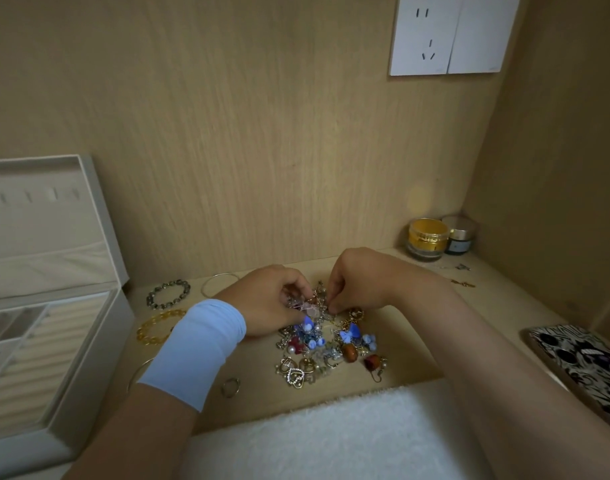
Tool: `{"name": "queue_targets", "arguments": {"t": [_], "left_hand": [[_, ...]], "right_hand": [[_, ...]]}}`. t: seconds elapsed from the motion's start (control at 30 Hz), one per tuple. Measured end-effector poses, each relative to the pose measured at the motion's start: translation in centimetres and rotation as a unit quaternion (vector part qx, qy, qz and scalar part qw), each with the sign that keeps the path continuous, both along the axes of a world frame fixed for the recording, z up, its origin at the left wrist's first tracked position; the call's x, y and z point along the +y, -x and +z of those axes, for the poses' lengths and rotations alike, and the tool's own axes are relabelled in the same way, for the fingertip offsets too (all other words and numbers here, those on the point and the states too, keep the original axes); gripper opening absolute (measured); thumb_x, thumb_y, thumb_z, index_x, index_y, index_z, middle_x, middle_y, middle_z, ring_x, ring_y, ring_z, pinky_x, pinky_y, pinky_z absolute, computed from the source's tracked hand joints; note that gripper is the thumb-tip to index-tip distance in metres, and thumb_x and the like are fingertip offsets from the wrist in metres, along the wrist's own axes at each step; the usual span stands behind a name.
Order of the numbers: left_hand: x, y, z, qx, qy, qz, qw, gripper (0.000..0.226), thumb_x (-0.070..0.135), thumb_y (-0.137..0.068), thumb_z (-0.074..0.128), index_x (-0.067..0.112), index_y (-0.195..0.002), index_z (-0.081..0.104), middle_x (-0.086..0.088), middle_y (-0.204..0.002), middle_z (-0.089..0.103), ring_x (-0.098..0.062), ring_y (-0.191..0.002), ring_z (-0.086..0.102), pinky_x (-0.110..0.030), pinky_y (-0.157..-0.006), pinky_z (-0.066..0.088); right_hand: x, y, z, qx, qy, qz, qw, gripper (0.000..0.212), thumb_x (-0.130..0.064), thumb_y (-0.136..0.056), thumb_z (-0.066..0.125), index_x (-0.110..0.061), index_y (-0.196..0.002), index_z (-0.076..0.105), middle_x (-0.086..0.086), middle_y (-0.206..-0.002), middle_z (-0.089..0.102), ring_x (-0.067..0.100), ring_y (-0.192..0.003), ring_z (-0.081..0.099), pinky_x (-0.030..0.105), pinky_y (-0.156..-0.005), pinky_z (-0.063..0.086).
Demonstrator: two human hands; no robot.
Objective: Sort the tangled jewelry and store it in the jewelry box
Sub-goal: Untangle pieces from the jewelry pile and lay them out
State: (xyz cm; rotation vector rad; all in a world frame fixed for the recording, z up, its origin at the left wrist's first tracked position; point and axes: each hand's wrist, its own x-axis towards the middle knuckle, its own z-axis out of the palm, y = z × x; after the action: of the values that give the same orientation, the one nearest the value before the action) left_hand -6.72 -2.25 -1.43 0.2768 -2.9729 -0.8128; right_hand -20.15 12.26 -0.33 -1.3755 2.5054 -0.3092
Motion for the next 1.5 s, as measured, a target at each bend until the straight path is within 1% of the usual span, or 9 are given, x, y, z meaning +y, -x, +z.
{"name": "queue_targets", "arguments": {"t": [0.27, 0.47, 0.67, 0.8, 0.9, 1.0, 1.13, 1.33, 1.5], "left_hand": [[0.1, 0.2, -0.1, 0.028, 0.037, 0.002, 0.999, 0.027, 0.021, -0.082, 0.075, 0.042, -0.094, 0.063, 0.017, -0.098, 0.053, 0.002, -0.087, 0.053, -0.018, -0.083, 0.042], [2.1, 1.1, -0.4, 0.089, 0.05, -0.016, 0.995, 0.022, 0.022, -0.085, 0.068, 0.043, -0.083, 0.062, 0.019, -0.091, 0.051, 0.0, -0.082, 0.049, -0.027, -0.084, 0.046], [2.7, 1.2, -0.8, 0.087, 0.041, -0.012, 0.995, 0.015, 0.024, -0.086, 0.069, 0.038, -0.088, 0.066, 0.019, -0.086, 0.052, 0.002, -0.08, 0.048, -0.023, -0.078, 0.04], [2.7, 1.1, -0.7, 0.127, -0.056, 0.025, 0.99, 0.013, 0.025, -0.085, 0.073, 0.036, -0.09, 0.069, 0.021, -0.086, 0.063, -0.003, -0.082, 0.059, -0.022, -0.078, 0.05], [2.9, 1.2, -0.4, 0.156, -0.168, 0.05, 0.972, 0.016, 0.025, -0.085, 0.076, 0.034, -0.096, 0.07, 0.019, -0.089, 0.071, -0.002, -0.081, 0.064, -0.022, -0.08, 0.054], [3.3, 1.3, 0.2, 0.157, -0.259, 0.077, 0.95, 0.014, 0.022, -0.084, 0.077, 0.027, -0.096, 0.071, 0.009, -0.084, 0.076, -0.005, -0.077, 0.069, -0.026, -0.079, 0.057], [2.6, 0.9, 1.1, 0.156, -0.31, 0.135, 0.928, 0.011, 0.016, -0.081, 0.08, 0.018, -0.089, 0.072, -0.003, -0.075, 0.076, -0.012, -0.064, 0.067, -0.021, -0.056, 0.05], [0.1, -3.1, 2.0, 0.133, -0.189, 0.159, 0.96, 0.008, 0.021, -0.08, 0.08, 0.024, -0.077, 0.073, 0.013, -0.059, 0.067, 0.003, -0.052, 0.057, -0.021, -0.058, 0.044], [-0.4, -8.9, 1.0, -0.012, -0.009, 0.108, 0.994, 0.011, 0.038, -0.076, 0.079, 0.033, -0.083, 0.071, 0.017, -0.076, 0.07, 0.004, -0.066, 0.058, -0.019, -0.072, 0.047]], "right_hand": [[1.5, 0.5, 1.8, -0.053, 0.044, -0.005, 0.998, 0.012, -0.017, -0.082, 0.078, -0.029, -0.083, 0.077, -0.015, -0.08, 0.07, -0.001, -0.077, 0.061, 0.019, -0.071, 0.049], [2.8, 0.6, 2.7, -0.069, -0.082, 0.007, 0.994, 0.018, -0.017, -0.075, 0.085, -0.031, -0.082, 0.077, -0.018, -0.06, 0.06, -0.004, -0.061, 0.054, 0.01, -0.056, 0.041], [2.8, 0.8, 2.1, -0.079, -0.06, -0.003, 0.995, 0.012, -0.023, -0.076, 0.086, -0.032, -0.079, 0.078, -0.02, -0.073, 0.071, -0.007, -0.074, 0.061, 0.015, -0.072, 0.045], [3.7, 1.2, 3.1, -0.093, -0.017, -0.005, 0.996, 0.007, -0.022, -0.083, 0.078, -0.028, -0.086, 0.079, -0.018, -0.076, 0.072, -0.002, -0.072, 0.061, 0.017, -0.07, 0.046], [3.9, 1.5, 3.7, -0.113, 0.054, -0.007, 0.992, 0.008, -0.016, -0.089, 0.071, -0.021, -0.091, 0.078, -0.019, -0.062, 0.069, 0.005, -0.057, 0.06, 0.015, -0.061, 0.044], [3.3, 1.1, 3.6, -0.152, 0.127, -0.012, 0.98, 0.006, -0.017, -0.09, 0.073, -0.016, -0.093, 0.078, -0.01, -0.07, 0.073, 0.009, -0.051, 0.06, 0.017, -0.048, 0.039], [2.1, -0.1, 3.3, -0.2, 0.183, -0.016, 0.962, 0.007, -0.019, -0.09, 0.074, -0.013, -0.094, 0.077, -0.002, -0.075, 0.074, 0.011, -0.049, 0.061, 0.02, -0.04, 0.031], [-1.0, -3.8, 2.1, -0.219, 0.215, -0.01, 0.952, 0.006, -0.016, -0.089, 0.075, -0.01, -0.091, 0.077, -0.004, -0.067, 0.072, 0.007, -0.046, 0.058, 0.017, -0.043, 0.04], [-2.5, -7.7, 1.3, -0.088, 0.101, 0.097, 0.986, 0.008, -0.017, -0.087, 0.073, -0.02, -0.082, 0.079, -0.017, -0.059, 0.063, -0.01, -0.05, 0.055, 0.008, -0.052, 0.039]]}}
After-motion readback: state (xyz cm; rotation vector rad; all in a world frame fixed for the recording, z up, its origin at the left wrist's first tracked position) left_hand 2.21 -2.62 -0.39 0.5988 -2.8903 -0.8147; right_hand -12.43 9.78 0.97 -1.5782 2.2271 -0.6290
